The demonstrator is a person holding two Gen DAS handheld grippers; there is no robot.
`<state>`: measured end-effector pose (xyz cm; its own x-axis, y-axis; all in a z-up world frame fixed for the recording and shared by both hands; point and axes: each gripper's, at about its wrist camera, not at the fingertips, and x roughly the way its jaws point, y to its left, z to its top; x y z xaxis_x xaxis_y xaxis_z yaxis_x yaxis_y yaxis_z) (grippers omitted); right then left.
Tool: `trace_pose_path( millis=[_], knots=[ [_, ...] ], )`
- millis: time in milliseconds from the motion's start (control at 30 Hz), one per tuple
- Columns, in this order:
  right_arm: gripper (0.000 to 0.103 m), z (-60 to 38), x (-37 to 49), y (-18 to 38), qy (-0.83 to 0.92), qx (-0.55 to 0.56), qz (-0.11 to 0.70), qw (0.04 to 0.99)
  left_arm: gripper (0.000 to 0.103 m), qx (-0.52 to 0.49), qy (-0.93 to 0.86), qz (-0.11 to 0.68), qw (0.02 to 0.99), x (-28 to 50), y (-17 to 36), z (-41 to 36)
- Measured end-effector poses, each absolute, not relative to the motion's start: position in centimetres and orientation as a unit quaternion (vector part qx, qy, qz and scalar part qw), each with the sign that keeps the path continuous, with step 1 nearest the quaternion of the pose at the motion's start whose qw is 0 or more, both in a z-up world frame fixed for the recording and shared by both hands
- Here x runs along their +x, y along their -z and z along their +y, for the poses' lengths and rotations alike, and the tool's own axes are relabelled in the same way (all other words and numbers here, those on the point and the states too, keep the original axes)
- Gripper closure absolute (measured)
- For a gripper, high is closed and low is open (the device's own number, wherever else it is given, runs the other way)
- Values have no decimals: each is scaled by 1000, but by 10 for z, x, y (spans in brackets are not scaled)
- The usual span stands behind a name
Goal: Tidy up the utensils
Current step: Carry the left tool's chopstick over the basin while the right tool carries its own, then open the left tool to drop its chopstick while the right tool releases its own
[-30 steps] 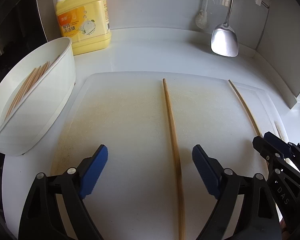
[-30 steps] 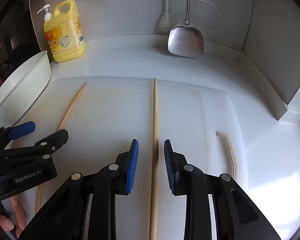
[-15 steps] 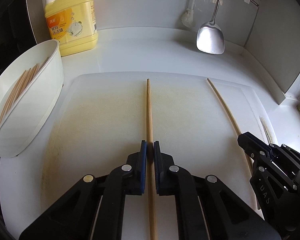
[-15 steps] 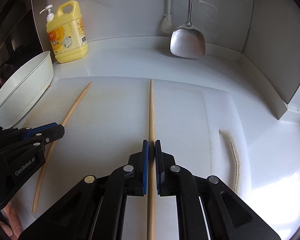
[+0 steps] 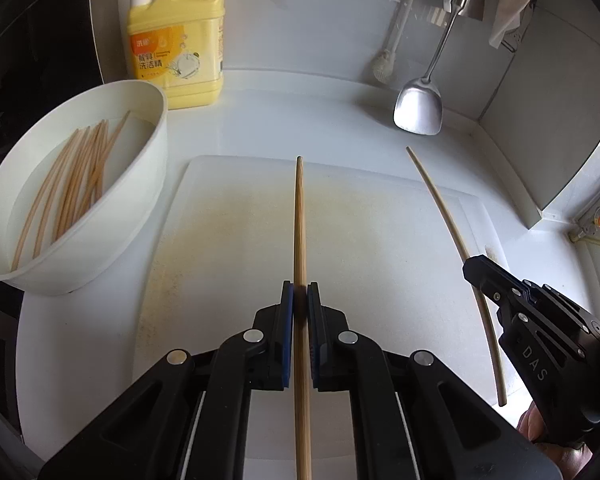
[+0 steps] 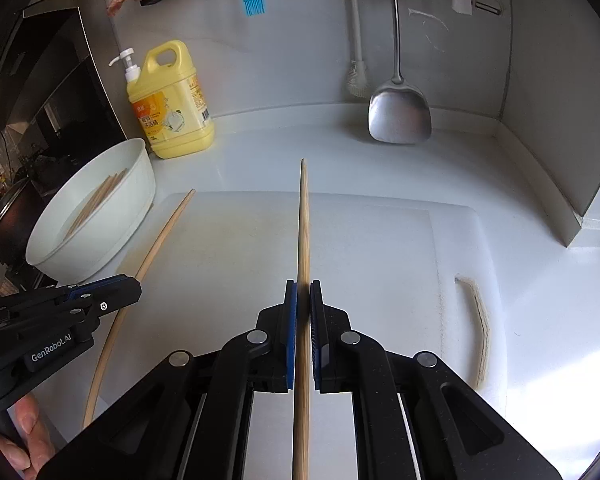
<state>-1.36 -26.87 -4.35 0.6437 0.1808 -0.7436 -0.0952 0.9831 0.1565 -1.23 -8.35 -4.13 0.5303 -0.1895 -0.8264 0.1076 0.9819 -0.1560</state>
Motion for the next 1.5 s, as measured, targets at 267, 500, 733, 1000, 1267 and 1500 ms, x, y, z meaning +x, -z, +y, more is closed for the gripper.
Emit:
trace_pose_path(
  millis=[267,500,733,1000,1267,1500],
  knots=[
    [97,-220,-3,-3,-131,38,388,912,96,-66,55,448,890,-22,-9,-26],
    [97,-154,27,-38,-148,37,365,918,96,-57,43,416,907,-2,-34,50],
    [97,-66,59,-48,-157,17,358,920,96,-57,34,390,918,30,-48,133],
    [97,9,93,-37,-171,7,375,911,96,-69,28,402,913,66,-34,196],
    [97,41,119,-10,-177,32,414,892,96,-76,31,432,898,89,-4,214],
    [97,46,135,17,-168,44,451,875,95,-72,35,463,883,105,25,208]
  ],
)
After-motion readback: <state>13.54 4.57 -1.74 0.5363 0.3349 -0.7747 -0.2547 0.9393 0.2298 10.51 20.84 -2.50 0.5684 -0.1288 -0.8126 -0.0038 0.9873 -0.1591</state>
